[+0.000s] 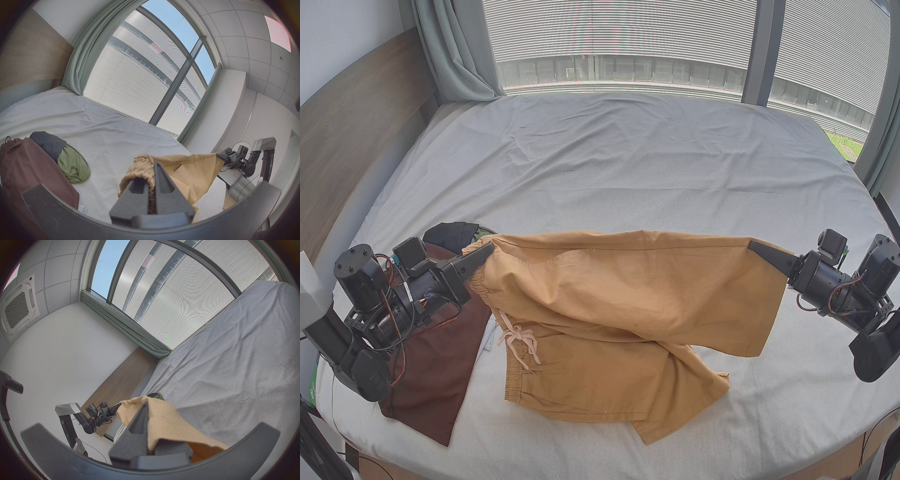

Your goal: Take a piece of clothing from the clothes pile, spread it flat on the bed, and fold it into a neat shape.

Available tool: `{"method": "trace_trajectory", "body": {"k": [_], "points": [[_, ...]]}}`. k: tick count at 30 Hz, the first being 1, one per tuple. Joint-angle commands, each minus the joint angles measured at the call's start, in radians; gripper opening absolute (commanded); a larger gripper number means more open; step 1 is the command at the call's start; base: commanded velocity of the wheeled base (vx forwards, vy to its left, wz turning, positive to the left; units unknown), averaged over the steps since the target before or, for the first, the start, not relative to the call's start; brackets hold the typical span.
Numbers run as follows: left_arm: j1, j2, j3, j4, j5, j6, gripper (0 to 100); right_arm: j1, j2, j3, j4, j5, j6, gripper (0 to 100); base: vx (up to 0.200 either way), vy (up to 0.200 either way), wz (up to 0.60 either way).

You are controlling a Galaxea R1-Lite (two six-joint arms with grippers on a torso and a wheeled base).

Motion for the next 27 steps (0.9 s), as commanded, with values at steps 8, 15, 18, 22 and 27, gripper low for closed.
{"method": "trace_trajectory", "body": {"k": [8,15,18,22,27], "points": [[0.003,0.006,-0.010,0.000,0.002,0.004,0,-0.029,0.001,-0.014,-0.001,0.000,0.000,0,0.000,0.000,0.00],[0.008,0.005,-0.017,0.000,0.003,0.004,0,-0.051,0.001,-0.021,-0.001,0.000,-0.001,0,0.000,0.000,0.00],[0.015,0.001,-0.018,0.000,0.003,0.004,0,-0.059,0.001,-0.024,-0.001,0.000,-0.001,0,0.000,0.000,0.00],[0.018,0.001,-0.026,0.000,0.003,0.004,0,-0.069,0.001,-0.027,-0.001,0.000,-0.003,0,0.000,0.000,0.00],[0.021,0.005,-0.029,0.000,0.003,0.004,0,-0.080,0.001,-0.028,-0.001,0.000,-0.003,0,0.000,0.000,0.00]]}}
